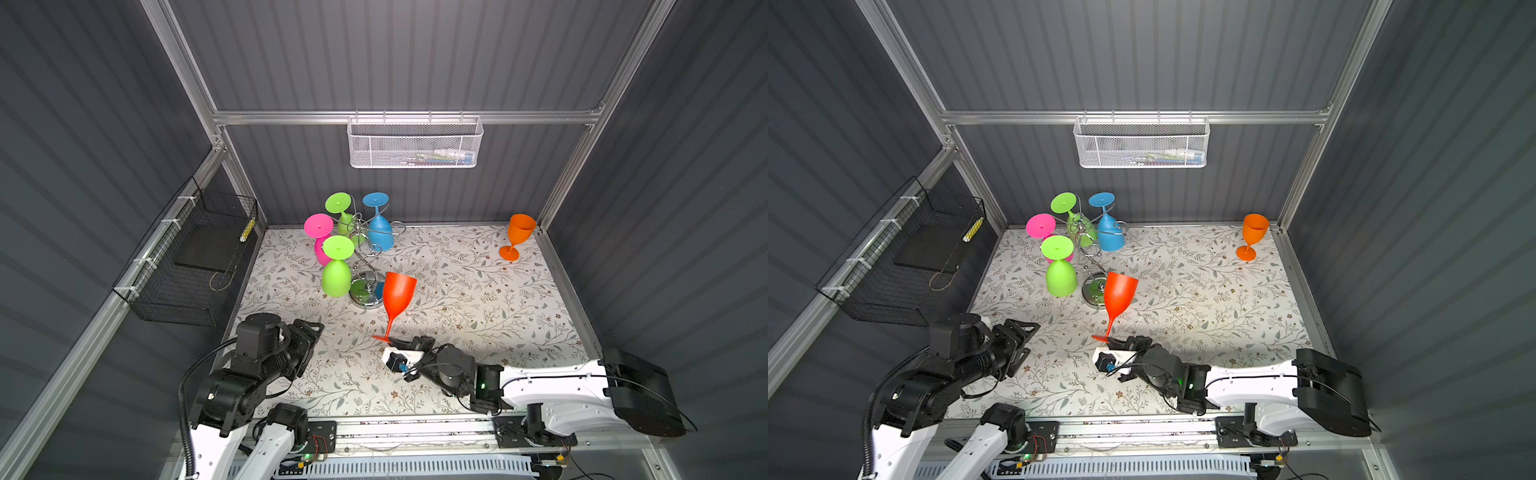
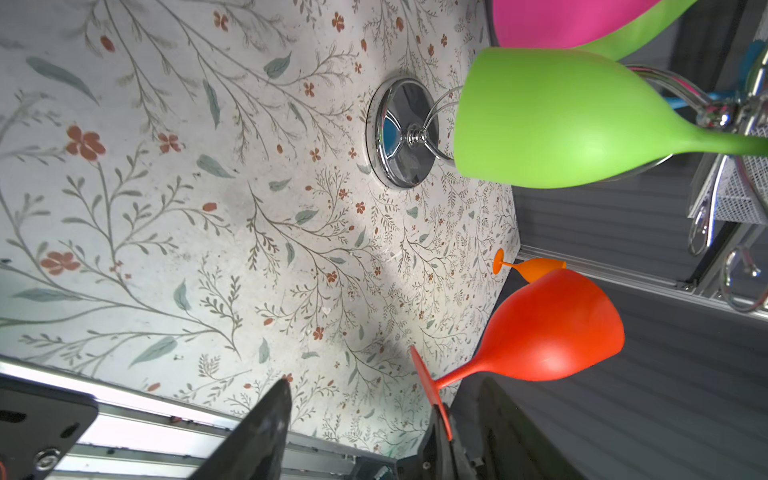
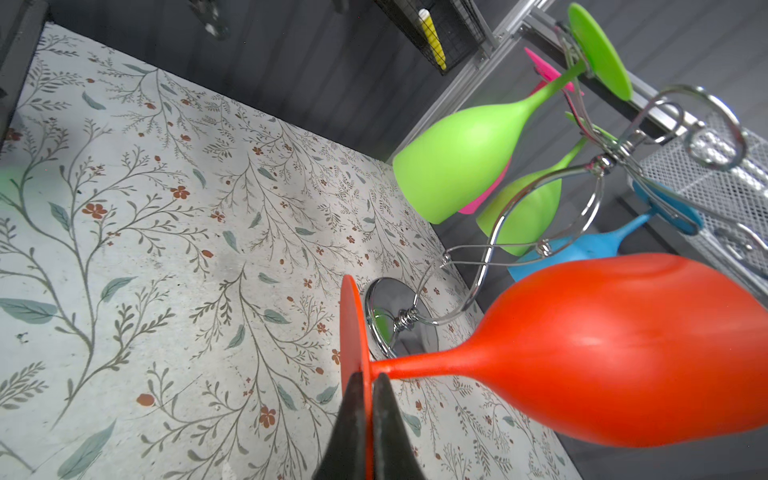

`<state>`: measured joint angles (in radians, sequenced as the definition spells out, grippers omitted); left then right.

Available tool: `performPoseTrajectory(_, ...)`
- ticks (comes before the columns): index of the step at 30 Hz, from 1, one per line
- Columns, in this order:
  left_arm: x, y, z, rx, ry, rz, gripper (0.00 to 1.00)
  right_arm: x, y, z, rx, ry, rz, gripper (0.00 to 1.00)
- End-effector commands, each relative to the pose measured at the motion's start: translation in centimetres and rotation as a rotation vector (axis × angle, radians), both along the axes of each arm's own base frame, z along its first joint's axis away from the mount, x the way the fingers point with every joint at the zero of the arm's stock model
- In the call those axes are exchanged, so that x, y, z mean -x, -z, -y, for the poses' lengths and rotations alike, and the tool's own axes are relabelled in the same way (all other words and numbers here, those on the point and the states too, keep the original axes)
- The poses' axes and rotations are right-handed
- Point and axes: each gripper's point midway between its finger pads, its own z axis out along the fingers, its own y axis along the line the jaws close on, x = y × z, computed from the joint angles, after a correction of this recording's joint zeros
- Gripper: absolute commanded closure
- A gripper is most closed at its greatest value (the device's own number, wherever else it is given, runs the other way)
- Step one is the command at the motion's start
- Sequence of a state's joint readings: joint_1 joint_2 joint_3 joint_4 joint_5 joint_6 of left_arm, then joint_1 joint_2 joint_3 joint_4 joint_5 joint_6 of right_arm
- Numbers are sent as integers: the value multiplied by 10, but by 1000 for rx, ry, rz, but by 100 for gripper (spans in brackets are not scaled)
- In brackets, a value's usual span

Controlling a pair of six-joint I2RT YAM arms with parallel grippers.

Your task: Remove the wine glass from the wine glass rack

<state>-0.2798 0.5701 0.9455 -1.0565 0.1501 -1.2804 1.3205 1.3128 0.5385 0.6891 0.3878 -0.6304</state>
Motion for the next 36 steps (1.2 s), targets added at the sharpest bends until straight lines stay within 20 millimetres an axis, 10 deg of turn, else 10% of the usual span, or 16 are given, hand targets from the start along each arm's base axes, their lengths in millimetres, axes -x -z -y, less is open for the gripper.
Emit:
performPoseTrajectory(1,-1,14,11,88,-17,-72,33,0,-17,-7,-27,10,70,100)
performPoseTrajectory(36,-38,57,71,143,34,-130,54,-13,0,-37,0,49,176,100)
